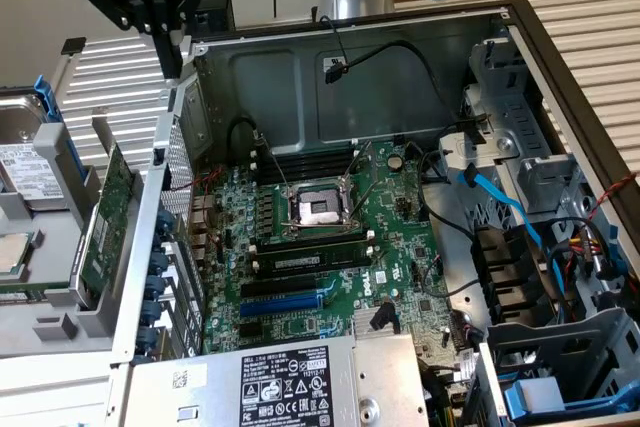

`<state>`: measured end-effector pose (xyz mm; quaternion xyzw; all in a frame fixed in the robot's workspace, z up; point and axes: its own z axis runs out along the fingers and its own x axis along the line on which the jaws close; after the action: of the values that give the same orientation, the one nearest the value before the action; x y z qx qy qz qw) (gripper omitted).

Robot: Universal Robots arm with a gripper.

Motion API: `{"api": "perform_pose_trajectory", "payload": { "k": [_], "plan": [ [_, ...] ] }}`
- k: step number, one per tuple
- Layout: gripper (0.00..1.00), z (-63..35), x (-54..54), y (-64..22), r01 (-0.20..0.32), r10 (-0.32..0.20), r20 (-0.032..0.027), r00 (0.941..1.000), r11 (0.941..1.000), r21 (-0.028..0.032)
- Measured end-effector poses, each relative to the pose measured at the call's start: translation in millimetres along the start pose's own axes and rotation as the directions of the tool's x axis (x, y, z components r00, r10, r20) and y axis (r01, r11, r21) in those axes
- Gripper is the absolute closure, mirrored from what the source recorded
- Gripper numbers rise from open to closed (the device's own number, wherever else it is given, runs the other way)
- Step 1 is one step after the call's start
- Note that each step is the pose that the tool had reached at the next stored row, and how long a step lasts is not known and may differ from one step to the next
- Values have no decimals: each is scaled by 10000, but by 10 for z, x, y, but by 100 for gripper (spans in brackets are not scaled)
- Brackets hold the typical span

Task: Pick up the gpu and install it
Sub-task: 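Reach for the gpu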

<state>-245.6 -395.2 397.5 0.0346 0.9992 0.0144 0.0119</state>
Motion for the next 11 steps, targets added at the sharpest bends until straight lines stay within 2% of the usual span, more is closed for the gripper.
{"api": "perform_pose_trajectory", "payload": {
  "k": [11],
  "plan": [
    [89,-15,495,-115,-1,1,0,10000,10000,0]
  ]
}}
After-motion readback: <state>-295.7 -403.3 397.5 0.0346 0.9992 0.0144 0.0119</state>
